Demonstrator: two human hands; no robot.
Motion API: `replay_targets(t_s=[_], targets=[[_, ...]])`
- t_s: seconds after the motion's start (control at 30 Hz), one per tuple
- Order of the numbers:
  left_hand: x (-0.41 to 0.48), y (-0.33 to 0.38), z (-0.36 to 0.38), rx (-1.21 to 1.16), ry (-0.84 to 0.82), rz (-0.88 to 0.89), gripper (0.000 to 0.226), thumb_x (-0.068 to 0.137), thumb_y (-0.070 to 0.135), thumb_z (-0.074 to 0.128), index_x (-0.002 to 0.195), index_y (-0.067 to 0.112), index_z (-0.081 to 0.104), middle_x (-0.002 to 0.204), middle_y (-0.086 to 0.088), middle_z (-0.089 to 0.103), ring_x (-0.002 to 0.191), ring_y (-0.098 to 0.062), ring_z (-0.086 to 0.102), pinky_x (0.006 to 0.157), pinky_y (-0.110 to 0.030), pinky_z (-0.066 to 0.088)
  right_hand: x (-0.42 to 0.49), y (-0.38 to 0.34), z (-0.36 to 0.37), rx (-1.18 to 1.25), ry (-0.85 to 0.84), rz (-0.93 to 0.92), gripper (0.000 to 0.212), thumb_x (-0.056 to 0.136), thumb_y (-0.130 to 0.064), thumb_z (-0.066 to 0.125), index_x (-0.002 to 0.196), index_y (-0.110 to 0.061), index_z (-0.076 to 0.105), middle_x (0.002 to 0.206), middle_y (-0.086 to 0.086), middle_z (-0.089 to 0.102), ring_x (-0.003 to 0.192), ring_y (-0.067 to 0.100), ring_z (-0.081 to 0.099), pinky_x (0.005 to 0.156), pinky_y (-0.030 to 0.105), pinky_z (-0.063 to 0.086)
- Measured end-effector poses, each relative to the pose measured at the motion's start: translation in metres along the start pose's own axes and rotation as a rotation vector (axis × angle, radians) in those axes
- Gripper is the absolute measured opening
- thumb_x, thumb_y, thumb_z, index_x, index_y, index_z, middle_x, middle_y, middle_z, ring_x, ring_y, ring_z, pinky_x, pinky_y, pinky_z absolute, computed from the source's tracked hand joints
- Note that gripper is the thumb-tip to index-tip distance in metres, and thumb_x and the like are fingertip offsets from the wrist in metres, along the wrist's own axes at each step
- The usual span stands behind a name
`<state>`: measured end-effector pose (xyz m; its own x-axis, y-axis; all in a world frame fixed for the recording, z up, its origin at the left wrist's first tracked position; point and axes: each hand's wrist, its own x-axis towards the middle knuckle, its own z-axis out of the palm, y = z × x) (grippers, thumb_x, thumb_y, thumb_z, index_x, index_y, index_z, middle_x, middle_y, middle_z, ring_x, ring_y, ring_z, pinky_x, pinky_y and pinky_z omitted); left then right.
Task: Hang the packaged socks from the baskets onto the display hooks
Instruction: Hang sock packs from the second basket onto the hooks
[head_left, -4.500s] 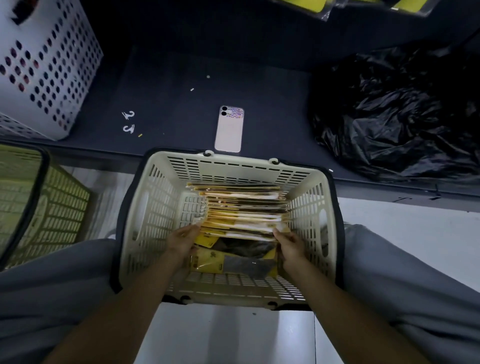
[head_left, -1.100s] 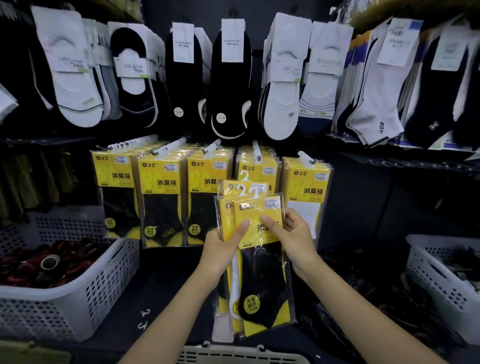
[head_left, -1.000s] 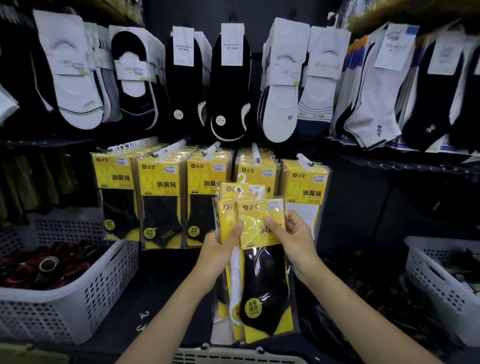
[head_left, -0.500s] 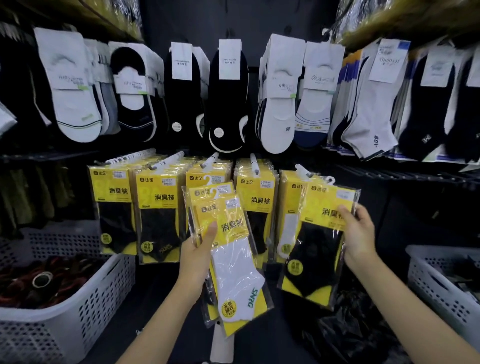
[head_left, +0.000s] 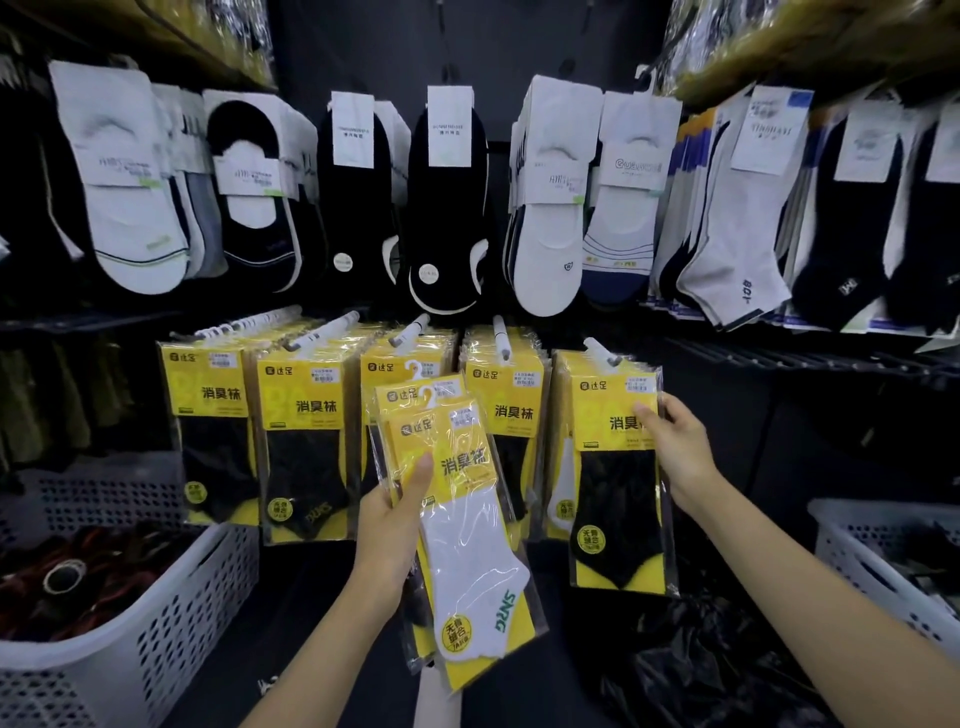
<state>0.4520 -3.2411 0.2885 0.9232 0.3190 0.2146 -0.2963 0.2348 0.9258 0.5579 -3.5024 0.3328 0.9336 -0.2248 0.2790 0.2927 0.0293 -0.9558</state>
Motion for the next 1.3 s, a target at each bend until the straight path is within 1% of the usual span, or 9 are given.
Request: replay_targets(t_s=[0.1,0.27,0.43,0.57,0.7,0.83,0.93,1.2,1.3], targets=[[0.001,-0.001,0.003,0.005,0.0,-0.001,0.031,0.076,0.045,0.061,0.097,0.024,0.066,0.084,0.009,0.075,0.075,-0.007,0.072,0.051,-0.01,0.049,0.008,0.01,0.007,-0.021,0.069,0.008,0.007,0.092,-0.018,0.061,0.097,-0.018,0.064,0.085,-0.008,0.07,0.07,0.0,0.068,0.053,0.008,0.049],[0.002,-0.001,0.015,0.009,-0.012,0.01,0.026,0.08,0.043,0.061,0.097,0.025,0.067,0.086,0.009,0.075,0.077,-0.007,0.071,0.052,-0.01,0.049,0.034,0.022,0.029,-0.099,0.316,0.089,0.025,0.081,-0.032,0.074,0.096,-0.014,0.063,0.084,-0.004,0.062,0.085,0.013,0.058,0.075,0.024,0.047],[0.005,0.005,0.026,0.031,-0.027,0.033,0.014,0.084,0.039,0.061,0.089,0.029,0.069,0.083,0.011,0.075,0.076,-0.004,0.071,0.054,-0.01,0.049,0.043,0.029,0.037,-0.132,0.444,0.172,0.028,0.079,-0.031,0.076,0.095,-0.015,0.059,0.079,-0.005,0.057,0.064,0.008,0.049,0.052,0.019,0.034],[0.005,0.009,0.028,0.038,-0.027,0.038,0.014,0.083,0.041,0.063,0.09,0.029,0.069,0.085,0.01,0.075,0.078,-0.005,0.071,0.056,-0.013,0.05,0.028,0.04,0.029,-0.087,0.518,0.207,0.016,0.087,-0.023,0.067,0.097,-0.014,0.058,0.091,0.0,0.059,0.08,0.017,0.055,0.069,0.027,0.043],[0.001,0.01,0.026,0.004,-0.009,0.043,0.017,0.08,0.039,0.065,0.092,0.027,0.069,0.083,0.01,0.075,0.075,-0.004,0.071,0.053,-0.009,0.048,-0.007,0.038,0.027,-0.085,0.244,0.058,0.011,0.093,-0.023,0.059,0.095,-0.013,0.062,0.095,0.005,0.067,0.087,0.019,0.064,0.079,0.034,0.054],[-0.007,0.006,0.036,0.017,0.005,0.011,0.016,0.081,0.036,0.069,0.093,0.026,0.068,0.079,0.013,0.074,0.071,0.001,0.069,0.05,-0.006,0.046,-0.052,0.013,0.04,0.013,-0.121,0.029,0.018,0.096,-0.03,0.051,0.096,-0.018,0.065,0.09,0.002,0.071,0.08,0.014,0.068,0.072,0.025,0.055],[-0.013,0.002,0.045,0.037,-0.002,0.007,0.016,0.077,0.037,0.071,0.09,0.029,0.068,0.081,0.012,0.074,0.073,-0.002,0.07,0.052,-0.009,0.048,-0.076,0.002,0.051,0.041,-0.282,0.025,0.018,0.09,-0.031,0.06,0.102,-0.018,0.065,0.092,0.001,0.073,0.08,0.011,0.07,0.064,0.02,0.055],[-0.017,-0.003,0.045,0.106,-0.039,-0.031,0.027,0.074,0.045,0.07,0.092,0.026,0.069,0.083,0.01,0.075,0.074,-0.002,0.07,0.053,-0.009,0.048,-0.092,0.007,0.047,0.122,-0.233,0.048,0.02,0.086,-0.017,0.067,0.104,-0.012,0.06,0.093,0.003,0.074,0.08,0.012,0.071,0.061,0.019,0.055],[-0.015,-0.001,0.039,0.151,-0.005,-0.071,0.03,0.088,0.047,0.054,0.075,0.021,0.061,0.05,0.015,0.062,0.048,0.002,0.06,0.046,-0.008,0.043,-0.088,0.018,0.037,0.156,-0.17,0.113,0.013,0.089,-0.016,0.063,0.101,-0.015,0.059,0.09,0.005,0.074,0.077,0.016,0.072,0.06,0.022,0.055]])
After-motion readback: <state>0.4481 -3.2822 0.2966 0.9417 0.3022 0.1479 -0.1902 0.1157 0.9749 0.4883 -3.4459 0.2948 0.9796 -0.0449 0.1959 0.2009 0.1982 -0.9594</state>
